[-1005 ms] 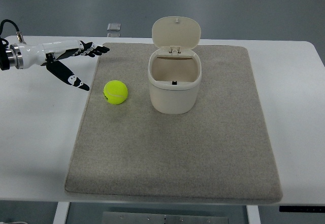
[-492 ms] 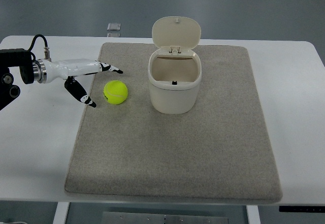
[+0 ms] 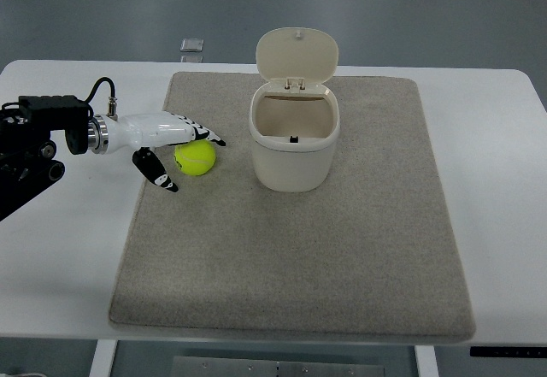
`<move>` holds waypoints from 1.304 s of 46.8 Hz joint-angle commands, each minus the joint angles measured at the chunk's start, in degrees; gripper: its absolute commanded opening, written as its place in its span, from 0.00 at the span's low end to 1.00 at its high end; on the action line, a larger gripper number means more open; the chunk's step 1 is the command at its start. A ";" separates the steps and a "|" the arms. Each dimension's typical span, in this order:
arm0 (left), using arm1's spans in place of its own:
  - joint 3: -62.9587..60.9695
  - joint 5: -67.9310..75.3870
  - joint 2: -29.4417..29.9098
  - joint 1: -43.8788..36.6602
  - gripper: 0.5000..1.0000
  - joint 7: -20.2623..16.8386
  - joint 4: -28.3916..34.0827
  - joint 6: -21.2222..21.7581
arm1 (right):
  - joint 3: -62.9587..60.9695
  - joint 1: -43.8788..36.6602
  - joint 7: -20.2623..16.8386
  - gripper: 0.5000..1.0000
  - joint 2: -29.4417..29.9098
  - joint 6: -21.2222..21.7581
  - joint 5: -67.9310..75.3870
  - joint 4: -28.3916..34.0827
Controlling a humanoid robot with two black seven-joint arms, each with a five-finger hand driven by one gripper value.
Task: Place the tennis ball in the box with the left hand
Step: 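Close the left hand fingers around the tennis ball, then lift the ball with the left hand and carry it over the bin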
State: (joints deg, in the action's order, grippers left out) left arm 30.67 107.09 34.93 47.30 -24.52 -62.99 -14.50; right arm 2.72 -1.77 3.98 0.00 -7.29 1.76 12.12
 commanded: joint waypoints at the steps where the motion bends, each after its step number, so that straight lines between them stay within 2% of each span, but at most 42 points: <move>1: 0.01 0.14 -0.04 -0.01 0.62 0.00 0.06 0.96 | 0.00 -0.07 -0.03 0.80 0.00 0.00 0.00 0.01; 8: 0.01 0.31 -0.04 0.08 0.41 0.09 0.06 2.19 | 0.00 -0.07 -0.03 0.80 0.00 0.00 0.00 -0.08; 11: 0.01 0.49 -0.12 0.08 0.39 0.09 0.06 2.72 | 0.00 0.02 -0.03 0.80 0.00 0.00 0.00 0.01; 13: 0.01 0.49 -0.04 0.08 0.31 0.09 -0.03 2.90 | 0.00 0.02 -0.03 0.80 0.00 0.00 0.00 0.01; 16: 0.01 0.58 -0.04 0.25 0.24 0.09 -0.03 2.90 | 0.00 -0.07 -0.03 0.80 0.00 0.00 0.00 0.01; 20: 0.09 0.58 0.14 0.78 0.00 0.09 -0.03 2.90 | 0.00 0.02 -0.03 0.80 0.00 0.00 0.00 -0.08; 27: 0.18 0.49 1.54 1.83 0.00 -0.09 -1.17 2.90 | 0.00 0.02 -0.03 0.80 0.00 0.00 0.00 0.01; 36: 0.53 0.49 8.22 2.01 0.00 -0.18 -6.97 4.21 | 0.00 -0.07 -0.03 0.80 0.00 0.00 0.00 0.01; 39: 0.53 0.49 9.63 1.83 0.00 -0.27 -8.90 6.93 | 0.00 0.02 0.06 0.80 0.00 0.00 0.00 0.01; 44: 0.10 0.49 11.74 1.40 0.00 -2.37 -12.15 13.87 | 0.00 0.02 -0.03 0.80 0.00 0.00 0.00 0.00; 50: -1.31 0.49 14.37 1.13 0.00 -5.10 -15.58 23.62 | 0.00 0.02 -0.03 0.80 0.00 0.00 0.00 -0.08; 57: -2.72 0.58 14.47 1.22 0.00 -7.30 -16.82 35.75 | 0.00 -0.07 -0.03 0.80 0.00 0.00 0.00 -0.08; 61: -3.16 1.63 13.85 1.83 0.00 -7.47 -17.08 38.93 | 0.00 0.02 0.06 0.80 0.00 0.00 0.00 0.01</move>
State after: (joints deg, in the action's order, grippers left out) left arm 27.75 107.77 49.26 48.60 -31.86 -79.87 22.12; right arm 2.73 -1.79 3.97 0.00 -7.30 1.76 12.09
